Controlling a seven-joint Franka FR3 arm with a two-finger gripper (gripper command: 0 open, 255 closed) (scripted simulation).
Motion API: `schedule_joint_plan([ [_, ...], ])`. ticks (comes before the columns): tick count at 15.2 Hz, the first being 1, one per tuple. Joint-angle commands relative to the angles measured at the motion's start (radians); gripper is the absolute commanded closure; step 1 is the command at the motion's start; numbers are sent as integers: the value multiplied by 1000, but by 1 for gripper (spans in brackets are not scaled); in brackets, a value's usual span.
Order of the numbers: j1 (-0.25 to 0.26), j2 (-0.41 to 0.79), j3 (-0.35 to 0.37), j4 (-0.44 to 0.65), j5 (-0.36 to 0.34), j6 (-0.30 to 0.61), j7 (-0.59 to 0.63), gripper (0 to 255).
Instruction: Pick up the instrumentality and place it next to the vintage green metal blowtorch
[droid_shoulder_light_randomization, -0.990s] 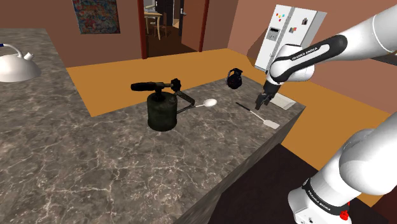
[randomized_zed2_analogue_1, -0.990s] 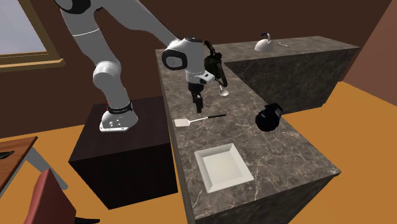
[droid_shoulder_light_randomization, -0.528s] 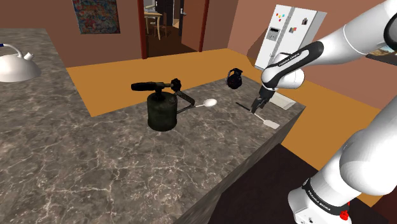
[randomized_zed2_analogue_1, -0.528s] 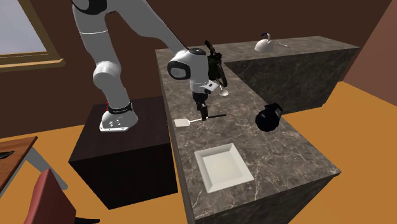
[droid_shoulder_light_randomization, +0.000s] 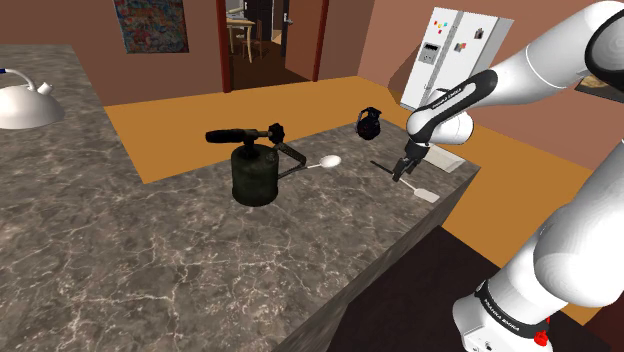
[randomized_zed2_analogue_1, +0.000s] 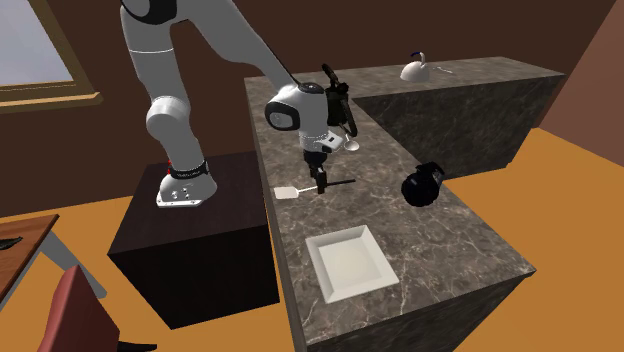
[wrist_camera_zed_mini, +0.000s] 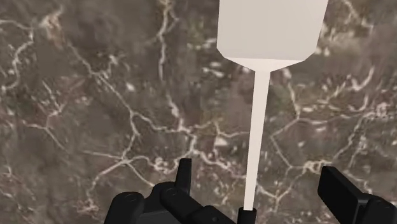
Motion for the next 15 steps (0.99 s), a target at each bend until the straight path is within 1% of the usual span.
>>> schedule_joint_plan([
  [1, 0, 0, 0, 0, 0, 0, 0, 0],
  [2, 0, 0, 0, 0, 0, 0, 0, 0],
  [3, 0, 0, 0, 0, 0, 0, 0, 255],
  [12, 0, 0, 0, 0, 0, 0, 0, 255],
  [15, 2, -40, -7, 6, -40, -40, 30, 255],
])
